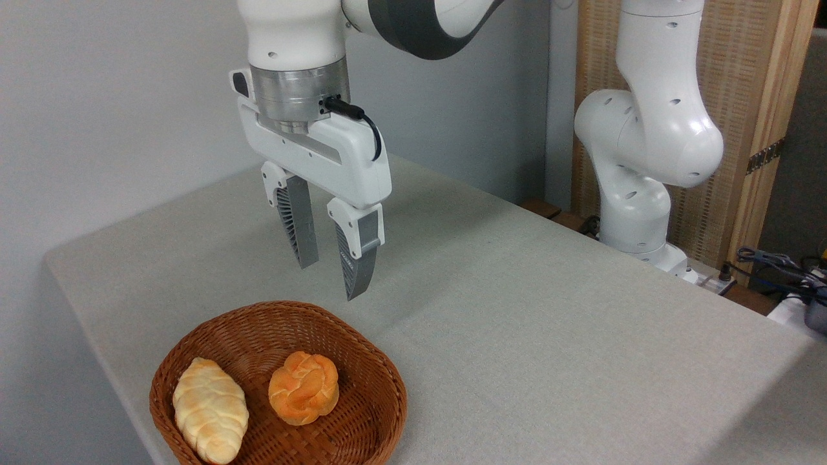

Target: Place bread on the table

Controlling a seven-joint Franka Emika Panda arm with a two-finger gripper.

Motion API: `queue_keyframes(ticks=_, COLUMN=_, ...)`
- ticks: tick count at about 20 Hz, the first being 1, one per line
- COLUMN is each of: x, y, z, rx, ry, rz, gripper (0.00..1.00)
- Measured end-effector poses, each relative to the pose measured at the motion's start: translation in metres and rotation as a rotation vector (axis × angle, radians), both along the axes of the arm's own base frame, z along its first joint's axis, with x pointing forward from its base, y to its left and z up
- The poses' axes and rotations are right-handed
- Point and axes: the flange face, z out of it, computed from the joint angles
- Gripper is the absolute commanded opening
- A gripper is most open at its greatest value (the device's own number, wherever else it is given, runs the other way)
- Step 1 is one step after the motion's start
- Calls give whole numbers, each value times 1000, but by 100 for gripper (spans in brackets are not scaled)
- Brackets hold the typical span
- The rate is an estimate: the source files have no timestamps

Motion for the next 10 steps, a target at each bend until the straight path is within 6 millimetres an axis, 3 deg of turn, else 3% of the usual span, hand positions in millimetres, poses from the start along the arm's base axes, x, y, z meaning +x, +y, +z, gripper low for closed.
queue_keyframes(ticks=6, x=12, y=0, z=-1, rx=1, ry=-69, rz=4, gripper=100)
queue_keyframes(ticks=10, x=31, y=-2, z=-20, rx=8, ry=-112, rz=9, gripper=100)
